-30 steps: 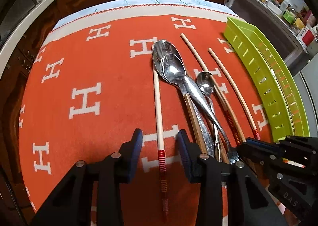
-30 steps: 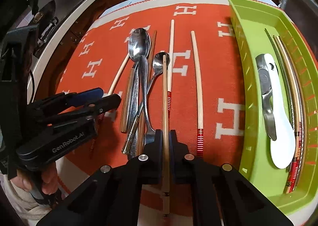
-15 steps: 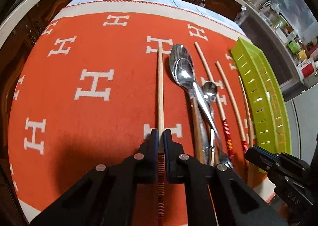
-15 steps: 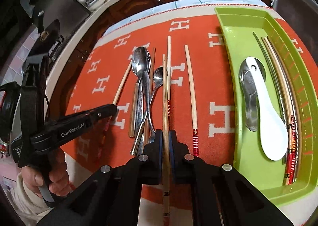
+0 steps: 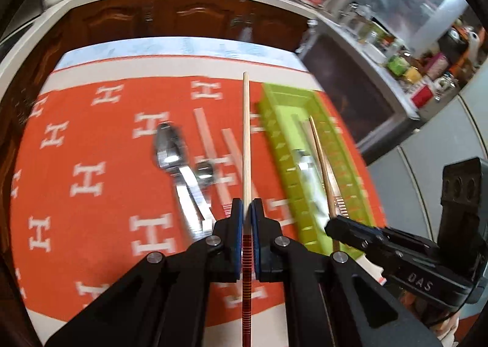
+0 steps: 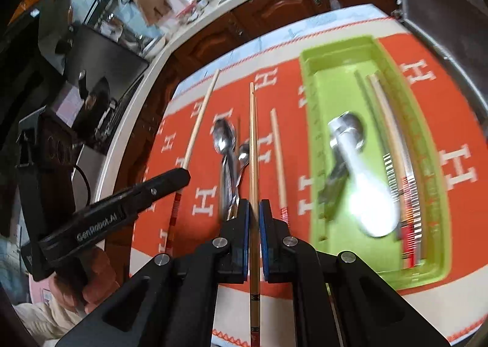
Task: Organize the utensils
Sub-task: 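Carry both wooden chopsticks into the green tray and open both tools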
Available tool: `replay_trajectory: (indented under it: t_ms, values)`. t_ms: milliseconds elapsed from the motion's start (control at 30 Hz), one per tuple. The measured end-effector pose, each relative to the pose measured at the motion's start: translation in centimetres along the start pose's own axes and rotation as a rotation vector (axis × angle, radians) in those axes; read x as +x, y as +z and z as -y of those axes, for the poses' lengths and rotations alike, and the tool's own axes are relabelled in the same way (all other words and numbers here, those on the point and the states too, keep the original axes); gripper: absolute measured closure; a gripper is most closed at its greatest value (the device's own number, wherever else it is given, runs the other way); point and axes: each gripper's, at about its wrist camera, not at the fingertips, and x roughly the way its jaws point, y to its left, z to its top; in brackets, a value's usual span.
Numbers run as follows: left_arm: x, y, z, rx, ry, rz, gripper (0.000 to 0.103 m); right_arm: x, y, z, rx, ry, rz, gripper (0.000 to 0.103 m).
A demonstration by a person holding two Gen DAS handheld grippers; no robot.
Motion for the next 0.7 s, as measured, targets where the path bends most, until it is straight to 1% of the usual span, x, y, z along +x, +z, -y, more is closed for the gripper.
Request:
replay_trajectory:
  t_ms: [133,333,400,500,633,700]
  values:
    - [1.2,1.1,3.3,0.025,-0.063,-0.032,0.100,-3.0,1.9,2.7,0.029,-0.071,0.053,0.097]
    - [4.9,2.5,7.7,0.036,-0.096,-0.084,0.100,-4.8,4.6,6.9,0.045,-0.171,0.089,0.097]
    - [6.3,2.6,8.8,0.029,-0.104,-0.109,0.100,-4.8,5.2,8.0,0.043,-0.199,0.089,0.097]
    - [8.1,2.6,9.5,0.020,-0.108,-0.137,0.100,-4.0,6.4,9.4,0.045,-0.212,0.075,0.097]
    - [9.9,2.6,10.3,0.023,-0.094,-0.163,0.100,-2.0,7.8,10.6,0.040,-0.225,0.054,0.097]
    - [10.5,2.8,10.3,0.020,-0.075,-0.165,0.100,-1.1,8.4,11.0,0.032,-0.247,0.047,0.097]
